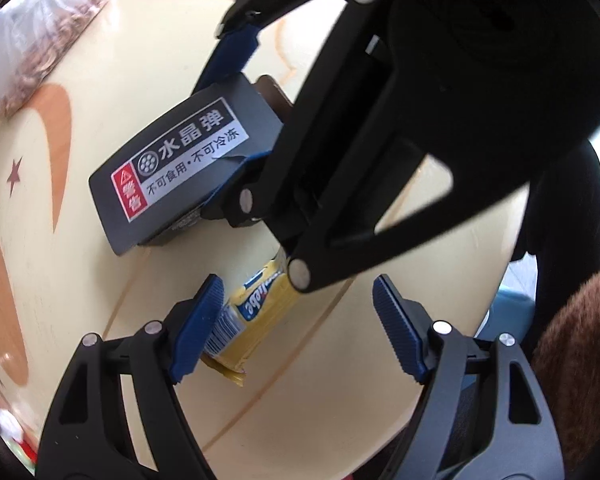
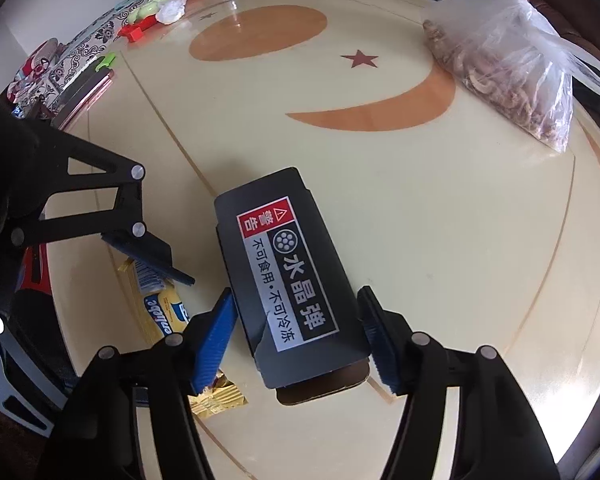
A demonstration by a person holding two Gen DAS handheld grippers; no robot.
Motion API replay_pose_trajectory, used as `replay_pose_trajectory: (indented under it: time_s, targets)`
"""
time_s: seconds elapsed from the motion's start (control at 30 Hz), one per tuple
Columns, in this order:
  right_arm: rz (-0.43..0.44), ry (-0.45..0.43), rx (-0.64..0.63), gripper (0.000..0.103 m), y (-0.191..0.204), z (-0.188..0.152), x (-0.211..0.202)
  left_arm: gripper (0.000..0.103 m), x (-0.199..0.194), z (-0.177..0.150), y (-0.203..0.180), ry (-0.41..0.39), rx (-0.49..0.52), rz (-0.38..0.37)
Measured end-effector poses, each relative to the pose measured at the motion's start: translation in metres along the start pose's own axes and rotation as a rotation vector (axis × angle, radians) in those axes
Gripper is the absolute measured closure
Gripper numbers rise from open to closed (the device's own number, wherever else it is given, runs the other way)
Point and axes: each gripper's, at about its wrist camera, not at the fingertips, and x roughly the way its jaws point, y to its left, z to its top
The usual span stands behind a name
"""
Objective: Collect trash
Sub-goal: 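Grasp the yellow snack bar with the left tool while the right tool grasps the black box, then carry the snack bar and black box with both tools over the pink bin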
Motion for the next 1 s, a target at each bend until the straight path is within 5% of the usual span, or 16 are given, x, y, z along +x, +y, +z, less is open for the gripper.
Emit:
replay_pose_trajectory:
  time_s: [0.1, 0.2, 0.33, 0.67, 1.0]
  targets:
    - [-0.018, 0.013, 0.035, 0.045, 0.000, -0.002, -0.002, 0.050, -0.003, -0.002, 0.002, -0.003, -0.042, 0.049]
    - [-0.028, 0.030, 0.055, 0.047, 0.004, -0.002, -0.001, 0.074, -0.009, -0.004, 0.019, 0.007, -0.162, -0.088]
    - [-0.058, 0.037, 0.084, 0.048, 0.008, -0.002, -0.004, 0.075, -0.011, -0.005, 0.011, 0.006, -0.149, -0.022]
    - [-0.114, 0.007, 0.133, 0.048, 0.001, -0.013, -0.038, 0.082, -0.019, -0.016, 0.012, -0.003, -0.223, -0.003]
    - [-0.201, -0.030, 0.187, 0.048, 0.005, -0.032, -0.089, 0.082, -0.074, -0.032, -0.007, -0.065, -0.194, 0.051]
